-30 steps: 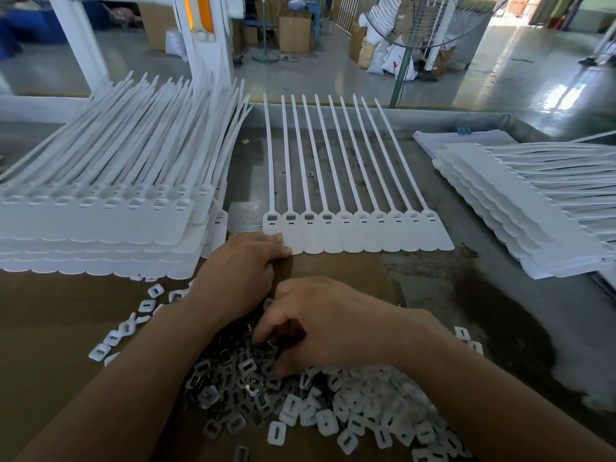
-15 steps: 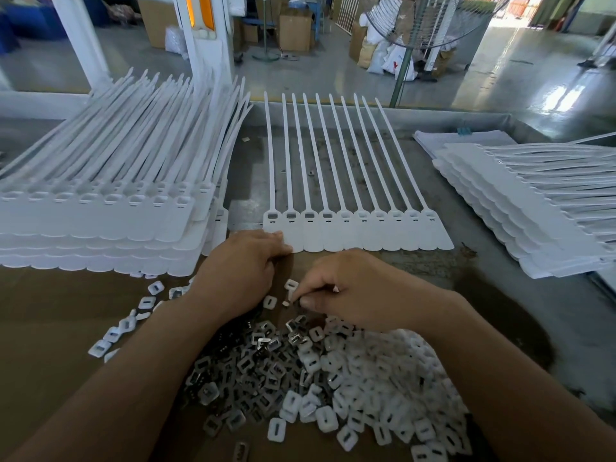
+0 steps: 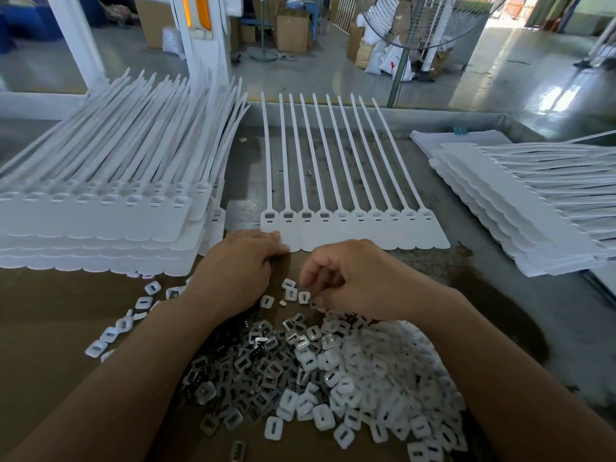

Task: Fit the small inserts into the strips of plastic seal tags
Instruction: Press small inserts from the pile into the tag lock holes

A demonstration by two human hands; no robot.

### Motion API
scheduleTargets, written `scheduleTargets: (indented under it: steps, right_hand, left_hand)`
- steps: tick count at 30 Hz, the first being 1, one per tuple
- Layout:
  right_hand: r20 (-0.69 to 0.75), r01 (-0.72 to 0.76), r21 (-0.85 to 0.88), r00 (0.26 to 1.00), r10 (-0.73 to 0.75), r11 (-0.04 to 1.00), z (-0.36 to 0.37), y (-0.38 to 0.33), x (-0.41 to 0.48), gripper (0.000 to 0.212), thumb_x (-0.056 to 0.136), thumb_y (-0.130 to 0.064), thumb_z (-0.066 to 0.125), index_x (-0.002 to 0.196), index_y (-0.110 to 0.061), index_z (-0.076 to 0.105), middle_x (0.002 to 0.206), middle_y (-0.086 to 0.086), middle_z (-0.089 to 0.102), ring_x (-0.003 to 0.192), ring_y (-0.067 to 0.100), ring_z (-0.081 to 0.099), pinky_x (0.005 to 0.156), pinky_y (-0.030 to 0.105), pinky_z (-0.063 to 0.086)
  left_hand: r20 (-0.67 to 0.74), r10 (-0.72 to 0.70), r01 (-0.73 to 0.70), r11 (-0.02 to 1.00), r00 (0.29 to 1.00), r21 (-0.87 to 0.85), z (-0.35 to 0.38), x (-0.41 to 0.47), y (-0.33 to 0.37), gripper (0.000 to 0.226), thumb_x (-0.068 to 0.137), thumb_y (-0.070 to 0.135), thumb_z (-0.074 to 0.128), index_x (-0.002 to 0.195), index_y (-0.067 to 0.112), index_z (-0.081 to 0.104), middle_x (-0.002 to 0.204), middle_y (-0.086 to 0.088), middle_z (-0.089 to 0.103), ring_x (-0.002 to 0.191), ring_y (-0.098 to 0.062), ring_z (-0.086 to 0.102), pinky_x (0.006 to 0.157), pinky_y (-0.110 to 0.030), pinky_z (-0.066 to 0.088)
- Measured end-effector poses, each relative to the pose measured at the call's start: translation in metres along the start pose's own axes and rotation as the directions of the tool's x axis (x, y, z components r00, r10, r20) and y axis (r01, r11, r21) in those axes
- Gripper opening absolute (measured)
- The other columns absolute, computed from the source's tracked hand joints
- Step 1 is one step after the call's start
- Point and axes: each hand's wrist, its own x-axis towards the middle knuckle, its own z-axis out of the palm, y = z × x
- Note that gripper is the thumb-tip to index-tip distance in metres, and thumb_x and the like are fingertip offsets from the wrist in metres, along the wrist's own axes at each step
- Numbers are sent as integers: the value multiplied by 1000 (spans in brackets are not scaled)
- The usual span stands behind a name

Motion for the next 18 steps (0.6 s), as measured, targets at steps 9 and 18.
scheduleTargets:
  steps: [9,18]
  right_hand:
    - [-18,19,-46,1000,-19,999,0,6,2,21,82,-6,63,92,-21,73,77,-16,65,70,-10,58,66,5,46]
    - [-61,59,-148,996,-69,987,14,-3,5,14,79,-18,70,93,-20,72,71,-23,49,63,-10,49,65,1,38]
  left_hand:
    - [5,2,-2,1000,1000,8,1,4,1,44,86,6,44,123,28,56,137,10,46,127,-6,35,96,-16,21]
    - [10,9,-9,1000,1000,1,2,2,-1,43,86,7,44,122,27,57,136,8,47,126,-7,37,97,-18,23]
